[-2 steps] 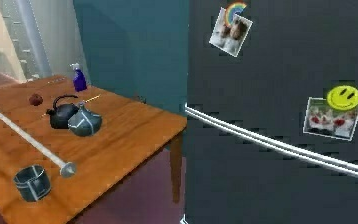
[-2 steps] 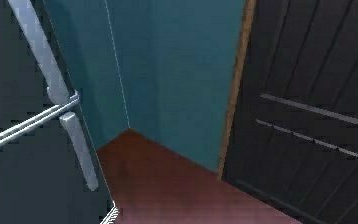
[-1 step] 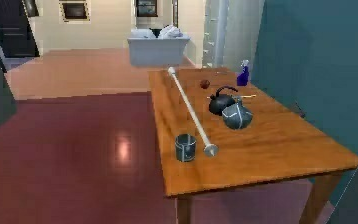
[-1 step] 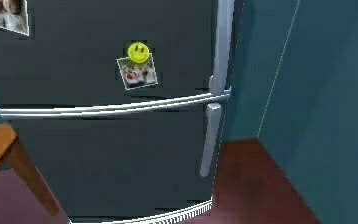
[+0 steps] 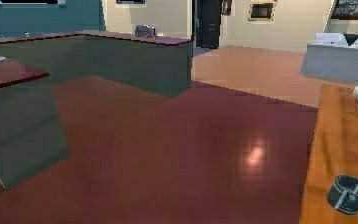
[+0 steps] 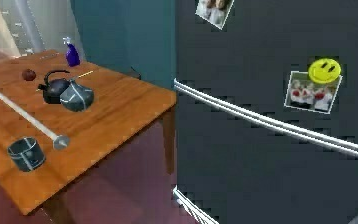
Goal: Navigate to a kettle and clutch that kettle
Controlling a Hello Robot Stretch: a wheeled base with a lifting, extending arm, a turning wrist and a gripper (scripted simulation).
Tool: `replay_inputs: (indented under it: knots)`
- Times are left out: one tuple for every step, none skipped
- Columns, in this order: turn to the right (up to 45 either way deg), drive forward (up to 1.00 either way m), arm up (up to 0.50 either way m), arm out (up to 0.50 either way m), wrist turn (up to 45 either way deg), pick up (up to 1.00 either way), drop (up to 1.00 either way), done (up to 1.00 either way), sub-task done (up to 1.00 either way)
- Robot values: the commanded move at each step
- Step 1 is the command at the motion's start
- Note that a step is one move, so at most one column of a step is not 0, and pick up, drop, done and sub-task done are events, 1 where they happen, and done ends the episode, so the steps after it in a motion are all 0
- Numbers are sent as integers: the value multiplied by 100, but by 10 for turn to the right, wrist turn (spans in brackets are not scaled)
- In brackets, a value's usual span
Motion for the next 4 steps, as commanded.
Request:
replay_inputs:
  knots:
    - [-270, 0, 0, 0, 0, 0, 0, 0, 0]
    - [390, 0, 0, 0, 0, 0, 0, 0, 0]
    - [0, 50, 0, 0, 0, 0, 0, 0, 0]
    - [150, 0, 0, 0, 0, 0, 0, 0, 0]
